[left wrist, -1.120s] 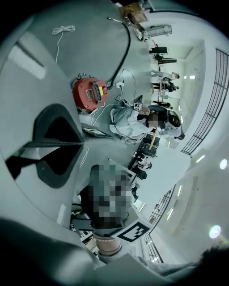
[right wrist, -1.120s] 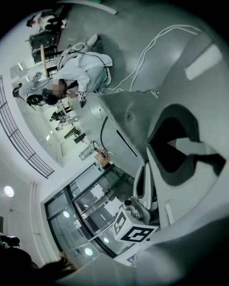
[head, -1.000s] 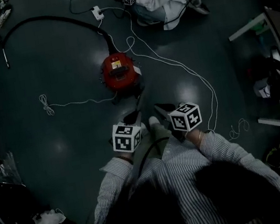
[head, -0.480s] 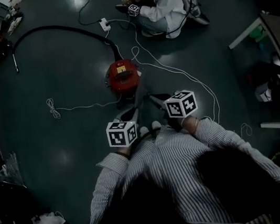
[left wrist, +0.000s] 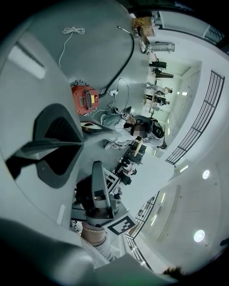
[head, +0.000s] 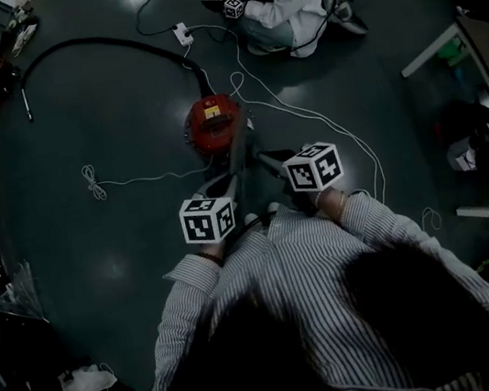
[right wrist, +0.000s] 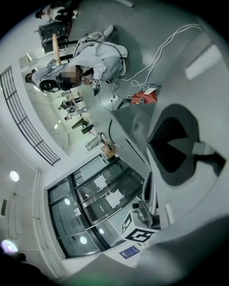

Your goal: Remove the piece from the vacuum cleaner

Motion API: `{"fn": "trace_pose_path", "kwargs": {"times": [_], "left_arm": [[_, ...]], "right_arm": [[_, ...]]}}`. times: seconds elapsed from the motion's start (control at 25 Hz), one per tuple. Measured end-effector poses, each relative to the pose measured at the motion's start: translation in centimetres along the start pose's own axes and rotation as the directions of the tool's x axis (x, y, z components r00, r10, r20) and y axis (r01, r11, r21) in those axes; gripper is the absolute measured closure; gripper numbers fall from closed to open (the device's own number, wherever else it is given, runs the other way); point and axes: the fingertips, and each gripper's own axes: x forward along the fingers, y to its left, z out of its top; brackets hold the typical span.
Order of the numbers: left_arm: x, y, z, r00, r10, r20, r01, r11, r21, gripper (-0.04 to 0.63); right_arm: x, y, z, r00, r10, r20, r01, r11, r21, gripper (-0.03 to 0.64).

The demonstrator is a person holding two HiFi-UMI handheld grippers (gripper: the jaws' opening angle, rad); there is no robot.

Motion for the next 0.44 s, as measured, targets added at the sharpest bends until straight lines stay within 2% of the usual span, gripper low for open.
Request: {"fn": "trace_pose_path", "kwargs": {"times": [0.44], "left_arm": [[1.0, -0.1, 1.3, 1.000, -0.030, -0.008, 0.030, 0.999, 0.020, 0.569]], "right_arm": [[0.0, -0.7, 0.6, 1.000, 0.005, 0.000, -0.005, 1.000, 0.020, 0.615]]}}
